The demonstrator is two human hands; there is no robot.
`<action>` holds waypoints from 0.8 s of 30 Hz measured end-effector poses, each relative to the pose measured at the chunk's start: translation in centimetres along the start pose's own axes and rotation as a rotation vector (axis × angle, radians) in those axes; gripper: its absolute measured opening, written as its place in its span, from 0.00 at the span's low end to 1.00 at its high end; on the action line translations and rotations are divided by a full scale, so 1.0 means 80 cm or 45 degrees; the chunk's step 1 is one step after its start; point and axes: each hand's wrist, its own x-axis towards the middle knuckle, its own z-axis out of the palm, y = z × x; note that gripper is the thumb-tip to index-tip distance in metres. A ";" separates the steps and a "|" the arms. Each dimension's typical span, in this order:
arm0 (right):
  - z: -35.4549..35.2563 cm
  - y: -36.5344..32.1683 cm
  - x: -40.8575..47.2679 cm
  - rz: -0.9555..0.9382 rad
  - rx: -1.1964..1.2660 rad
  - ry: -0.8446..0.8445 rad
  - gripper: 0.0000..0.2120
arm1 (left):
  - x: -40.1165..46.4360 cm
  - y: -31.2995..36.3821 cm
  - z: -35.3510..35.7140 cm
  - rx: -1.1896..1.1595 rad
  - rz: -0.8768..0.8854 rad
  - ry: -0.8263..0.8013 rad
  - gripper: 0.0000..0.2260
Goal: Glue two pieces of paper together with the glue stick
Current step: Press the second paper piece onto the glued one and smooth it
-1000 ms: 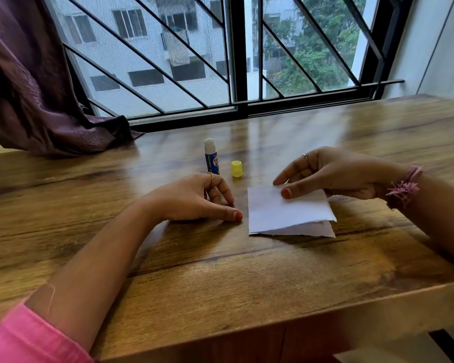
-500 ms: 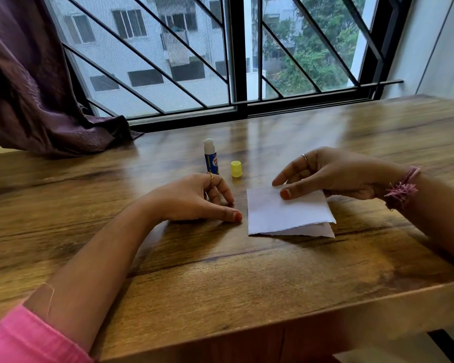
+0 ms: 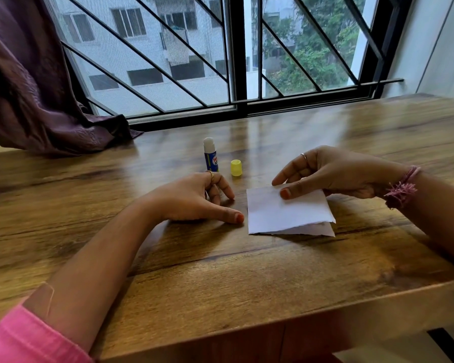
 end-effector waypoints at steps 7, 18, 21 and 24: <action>0.001 -0.001 0.000 -0.010 -0.018 -0.003 0.16 | -0.002 0.007 0.004 0.093 -0.019 0.032 0.26; 0.002 0.000 0.000 -0.018 -0.035 -0.004 0.14 | -0.004 0.017 0.015 0.170 -0.048 0.043 0.29; 0.002 0.001 0.000 -0.026 -0.027 -0.003 0.15 | -0.004 0.018 0.015 0.211 -0.062 0.044 0.30; 0.002 0.000 0.001 -0.029 -0.023 -0.007 0.16 | -0.004 0.018 0.015 0.238 -0.071 0.046 0.31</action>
